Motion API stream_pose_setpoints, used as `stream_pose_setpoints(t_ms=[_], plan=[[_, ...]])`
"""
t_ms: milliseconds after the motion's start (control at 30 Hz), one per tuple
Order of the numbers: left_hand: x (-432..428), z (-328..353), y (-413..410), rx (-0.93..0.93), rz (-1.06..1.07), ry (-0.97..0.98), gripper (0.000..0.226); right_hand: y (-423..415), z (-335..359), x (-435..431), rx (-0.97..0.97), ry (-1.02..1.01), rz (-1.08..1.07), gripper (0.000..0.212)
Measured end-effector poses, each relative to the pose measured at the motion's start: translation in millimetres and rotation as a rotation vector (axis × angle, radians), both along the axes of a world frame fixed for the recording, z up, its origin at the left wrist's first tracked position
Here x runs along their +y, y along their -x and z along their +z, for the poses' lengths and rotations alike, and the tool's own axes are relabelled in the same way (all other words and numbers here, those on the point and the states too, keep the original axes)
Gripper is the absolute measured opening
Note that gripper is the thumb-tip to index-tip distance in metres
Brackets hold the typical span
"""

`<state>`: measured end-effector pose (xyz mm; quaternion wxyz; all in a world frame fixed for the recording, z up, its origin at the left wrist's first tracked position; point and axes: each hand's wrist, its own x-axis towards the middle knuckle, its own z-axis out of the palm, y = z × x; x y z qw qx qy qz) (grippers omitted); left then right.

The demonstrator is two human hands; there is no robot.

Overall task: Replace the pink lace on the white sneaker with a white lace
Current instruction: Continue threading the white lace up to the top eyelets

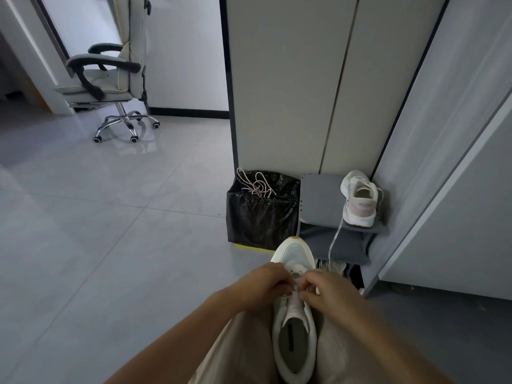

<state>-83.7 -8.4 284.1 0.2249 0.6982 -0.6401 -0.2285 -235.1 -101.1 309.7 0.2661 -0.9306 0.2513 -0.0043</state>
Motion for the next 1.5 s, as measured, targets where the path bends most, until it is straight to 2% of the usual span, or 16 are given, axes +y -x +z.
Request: stream_pose_setpoints(t_ms=[100,267,333,433,567,633,733,800,867,900,967,1033,1100,1233,1400,1500], plan=[[-1,4,-2,0.006,-0.020,-0.063,0.020,-3,2,6,0.019,-0.005,-0.029,0.007],[-7,11,1,-0.073,-0.081,-0.118,0.019,-3,5,2,0.152,-0.281,-0.121,0.035],[-5,11,5,-0.115,-0.066,-0.115,0.021,-6,3,-3,0.201,-0.318,-0.144,0.039],[8,5,5,0.019,0.015,-0.075,0.023,-9,7,-5,0.209,-0.409,-0.191,0.035],[28,1,5,0.122,0.121,-0.108,0.020,-2,13,-13,0.132,-0.714,-0.273,0.033],[33,4,3,0.084,0.182,-0.063,0.015,1,12,-17,0.152,-0.604,-0.223,0.032],[43,10,-10,-0.005,0.204,-0.033,0.016,7,7,-26,0.241,-0.273,-0.171,0.036],[50,19,-21,0.004,0.269,-0.022,0.012,13,5,-32,0.248,-0.075,-0.202,0.027],[51,30,-24,0.157,0.374,0.028,0.019,12,7,-28,0.081,0.040,-0.236,0.016],[49,37,-22,0.249,0.394,0.063,0.022,9,9,-22,-0.064,0.013,-0.220,0.017],[39,52,-10,0.404,0.354,0.112,0.021,-5,15,-6,-0.253,-0.214,-0.135,0.025],[26,65,2,0.481,0.290,0.123,0.021,-17,17,10,-0.323,-0.455,-0.052,0.017],[19,74,2,0.461,0.277,0.099,0.023,-18,18,6,-0.394,-0.545,-0.140,0.008],[43,85,-31,0.255,0.364,-0.004,0.014,9,9,-32,-0.562,-0.708,-0.457,0.015],[91,81,-75,0.200,0.575,-0.083,0.011,23,-16,-32,-0.506,-0.728,-0.475,0.015],[96,75,-81,0.172,0.682,-0.019,0.009,21,-20,-34,-0.426,-0.677,-0.490,0.009]])
